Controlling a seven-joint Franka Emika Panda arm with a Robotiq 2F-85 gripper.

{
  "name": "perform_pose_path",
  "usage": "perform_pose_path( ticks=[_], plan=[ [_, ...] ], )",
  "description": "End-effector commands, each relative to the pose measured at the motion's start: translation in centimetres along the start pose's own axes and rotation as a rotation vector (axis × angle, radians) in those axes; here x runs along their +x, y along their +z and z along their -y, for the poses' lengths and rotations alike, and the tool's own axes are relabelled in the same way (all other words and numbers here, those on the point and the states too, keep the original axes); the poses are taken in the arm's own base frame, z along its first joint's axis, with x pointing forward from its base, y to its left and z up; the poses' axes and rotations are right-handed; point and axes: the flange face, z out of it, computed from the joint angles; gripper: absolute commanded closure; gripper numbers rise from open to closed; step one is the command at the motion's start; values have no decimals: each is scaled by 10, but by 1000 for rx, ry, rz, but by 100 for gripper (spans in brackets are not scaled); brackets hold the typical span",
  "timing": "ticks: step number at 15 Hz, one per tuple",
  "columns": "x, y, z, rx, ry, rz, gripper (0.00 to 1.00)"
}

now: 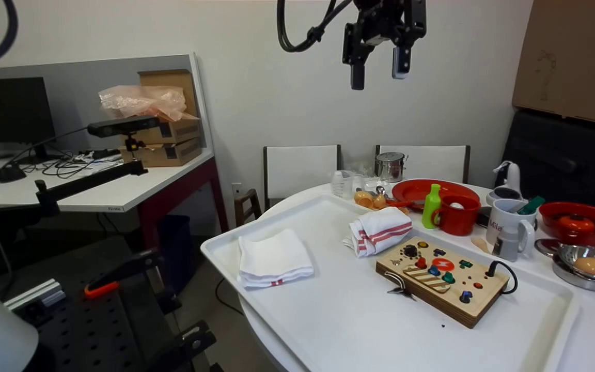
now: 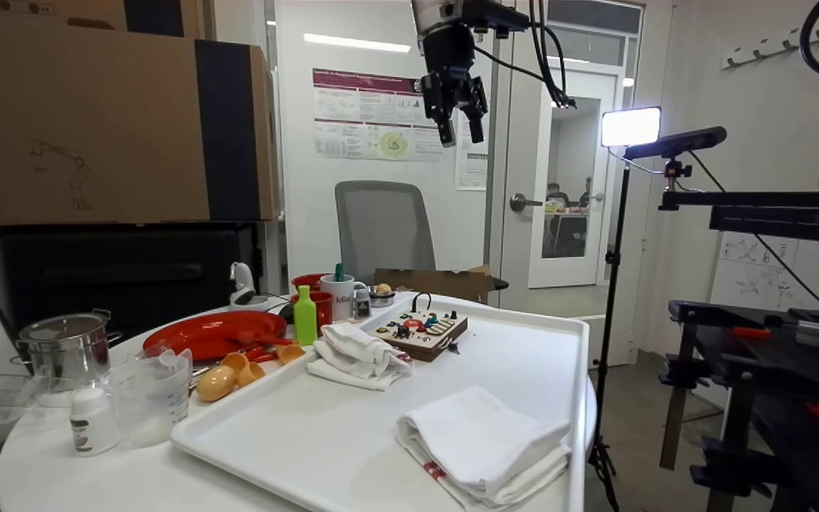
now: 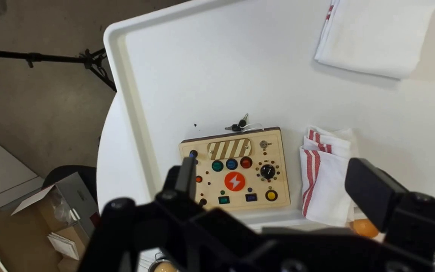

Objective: Push a button on the board

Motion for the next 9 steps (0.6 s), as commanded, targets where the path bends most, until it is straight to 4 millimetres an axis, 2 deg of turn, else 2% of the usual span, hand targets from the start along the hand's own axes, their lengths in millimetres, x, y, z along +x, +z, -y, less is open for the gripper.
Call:
perform_pose_path(
  ticks=[1, 4, 9],
  plan=[
    [4, 7, 18, 7, -24, -52, 0],
    [25, 22, 20, 13, -4, -143, 0],
    [58, 66, 13, 33, 48, -185, 0]
  ],
)
